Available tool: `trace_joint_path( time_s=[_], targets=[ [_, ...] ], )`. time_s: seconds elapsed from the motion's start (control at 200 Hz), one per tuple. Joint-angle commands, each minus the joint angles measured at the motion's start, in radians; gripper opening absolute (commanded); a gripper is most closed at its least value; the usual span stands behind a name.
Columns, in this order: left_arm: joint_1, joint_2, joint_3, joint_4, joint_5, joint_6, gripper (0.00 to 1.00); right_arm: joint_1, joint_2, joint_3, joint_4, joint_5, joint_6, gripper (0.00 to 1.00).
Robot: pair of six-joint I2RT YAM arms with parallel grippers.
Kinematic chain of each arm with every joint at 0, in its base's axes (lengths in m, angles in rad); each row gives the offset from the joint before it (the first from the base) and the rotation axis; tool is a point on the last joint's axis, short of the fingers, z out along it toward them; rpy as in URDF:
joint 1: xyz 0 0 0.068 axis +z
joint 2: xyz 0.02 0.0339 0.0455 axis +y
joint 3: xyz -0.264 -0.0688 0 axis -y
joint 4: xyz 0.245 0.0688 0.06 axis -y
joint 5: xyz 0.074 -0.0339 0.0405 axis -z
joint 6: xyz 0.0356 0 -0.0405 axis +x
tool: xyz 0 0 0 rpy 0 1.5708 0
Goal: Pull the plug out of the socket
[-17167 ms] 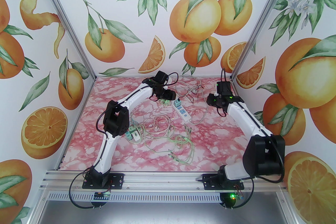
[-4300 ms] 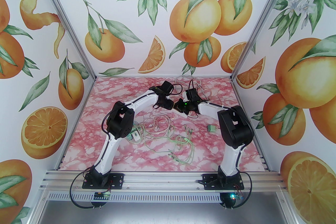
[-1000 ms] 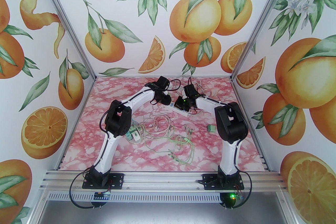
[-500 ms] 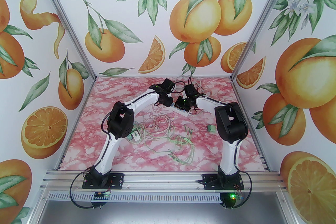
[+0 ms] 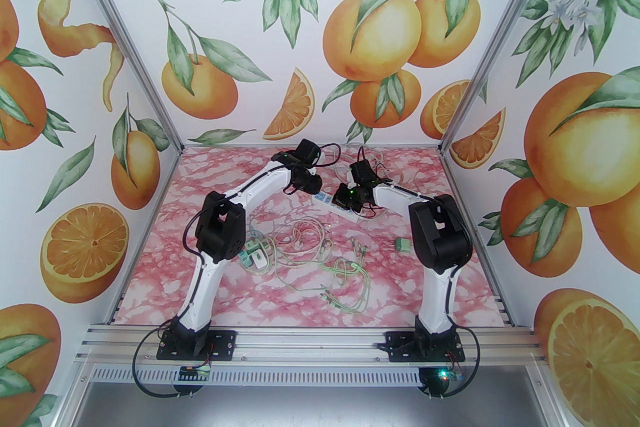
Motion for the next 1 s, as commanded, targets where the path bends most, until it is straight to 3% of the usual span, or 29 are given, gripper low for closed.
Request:
trace_joint_path(
  time_s=[0.0, 0.57, 0.736, 0.991],
  targets=[
    [0.005, -0.076, 0.02, -0.008, -0.072, 0.036, 0.19, -0.016, 0.058, -0.033, -0.135, 0.101, -0.012, 0.0],
    [0.132, 0.014, -0.001, -0.083, -0.58, 0.206, 0.21, -0.015, 0.044, -0.039, -0.124, 0.095, -0.006, 0.0],
    [0.145, 0.08, 0.016, -0.077, -0.607, 0.223, 0.22, -0.015, 0.043, -0.043, -0.121, 0.092, -0.004, 0.0],
    [0.128, 0.149, 0.063, -0.112, -0.544, 0.18, 0.26, -0.016, 0.035, -0.043, -0.114, 0.083, -0.004, 0.0]
  ],
)
